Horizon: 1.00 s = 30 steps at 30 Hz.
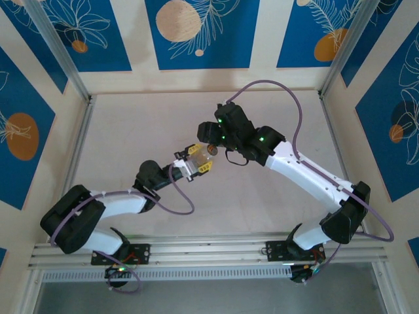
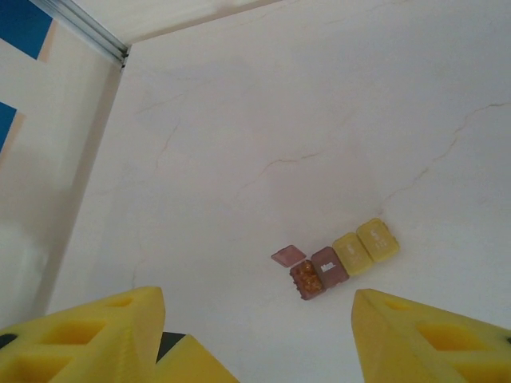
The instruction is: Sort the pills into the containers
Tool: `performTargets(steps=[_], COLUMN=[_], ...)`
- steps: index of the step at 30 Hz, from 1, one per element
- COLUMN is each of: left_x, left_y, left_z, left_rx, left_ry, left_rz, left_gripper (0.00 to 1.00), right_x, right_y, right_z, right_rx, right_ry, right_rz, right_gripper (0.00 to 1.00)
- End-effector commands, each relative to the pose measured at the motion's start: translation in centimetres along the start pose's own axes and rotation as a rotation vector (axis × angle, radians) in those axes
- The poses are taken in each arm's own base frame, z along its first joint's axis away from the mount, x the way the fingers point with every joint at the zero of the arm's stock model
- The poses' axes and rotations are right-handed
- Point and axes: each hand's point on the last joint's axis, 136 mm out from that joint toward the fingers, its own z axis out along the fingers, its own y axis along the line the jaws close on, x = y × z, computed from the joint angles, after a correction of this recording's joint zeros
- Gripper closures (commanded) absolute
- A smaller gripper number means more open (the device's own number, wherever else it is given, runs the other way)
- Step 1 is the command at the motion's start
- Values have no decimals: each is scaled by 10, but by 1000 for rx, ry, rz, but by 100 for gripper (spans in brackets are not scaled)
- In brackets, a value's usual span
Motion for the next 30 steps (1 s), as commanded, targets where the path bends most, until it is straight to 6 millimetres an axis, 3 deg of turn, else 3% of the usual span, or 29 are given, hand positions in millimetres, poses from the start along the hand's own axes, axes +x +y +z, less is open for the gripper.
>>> performTargets(steps=[1,5,9,13,18,23,30], left_x=[-18,-17,-18,-20,-28,-39,-40], left_y=[0,-4,-5,-8,-21,-33,-39], left_z=[-2,-2,-3,-7,-12,-19,-23], left_rx=[1,20,39,82,185,281,332], left_ry=[-93,-104,-108,-104,-134,-171,-176], left_rz=[-15,-46,-78,-132,-190,-215,-220], left_gripper=[100,100,100,100,100,100,100], right_x=[-24,-42,-53,-37,9,28,54], right_y=[2,10,18,29,50,55,54], right_z=[-24,-45,-67,-82,-116,-137,-140], right_rx=[-11,-93,-196,-362,-715,-904,-1074], right_ry=[-77,-128,-191,-230,-338,-384,-252], right_rz=[-21,-115,-346,-643,-995,-1147,-1258], right_gripper=[35,37,40,44,45,45,43])
